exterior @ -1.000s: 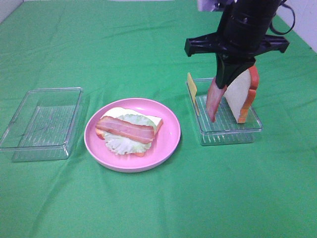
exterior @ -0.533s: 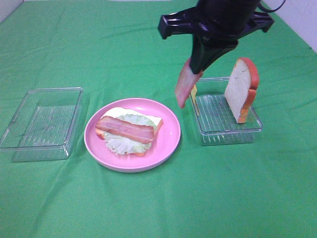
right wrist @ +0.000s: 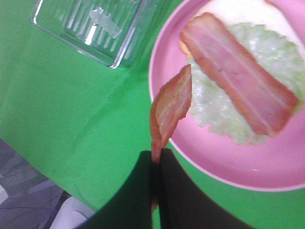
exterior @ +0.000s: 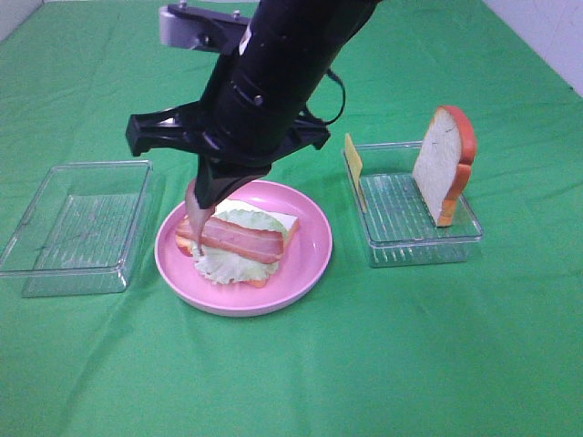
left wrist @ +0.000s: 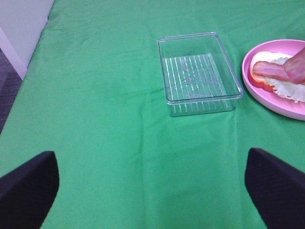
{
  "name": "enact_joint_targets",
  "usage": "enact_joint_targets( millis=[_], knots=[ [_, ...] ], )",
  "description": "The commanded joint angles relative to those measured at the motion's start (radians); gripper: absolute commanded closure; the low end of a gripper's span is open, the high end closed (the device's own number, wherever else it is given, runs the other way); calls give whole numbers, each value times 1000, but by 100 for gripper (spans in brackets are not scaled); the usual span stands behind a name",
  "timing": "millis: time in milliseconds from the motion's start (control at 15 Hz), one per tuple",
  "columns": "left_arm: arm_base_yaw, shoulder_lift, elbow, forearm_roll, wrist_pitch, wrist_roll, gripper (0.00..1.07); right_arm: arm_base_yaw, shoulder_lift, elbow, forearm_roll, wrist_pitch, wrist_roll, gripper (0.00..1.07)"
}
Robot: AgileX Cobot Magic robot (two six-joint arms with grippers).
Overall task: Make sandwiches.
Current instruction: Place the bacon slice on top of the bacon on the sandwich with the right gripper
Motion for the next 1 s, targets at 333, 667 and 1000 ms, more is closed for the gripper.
enact_joint_targets(
  millis=[333, 667, 1000],
  knots=[
    [1, -14, 1, 1, -5, -4, 6, 9, 94, -1, -6, -68, -95, 107],
    [1, -14, 1, 1, -5, -4, 6, 9, 156, -1, -330, -101, 82, 107],
    [1, -14, 1, 1, -5, -4, 6, 9, 167, -1, -355, -176, 89, 107]
  ],
)
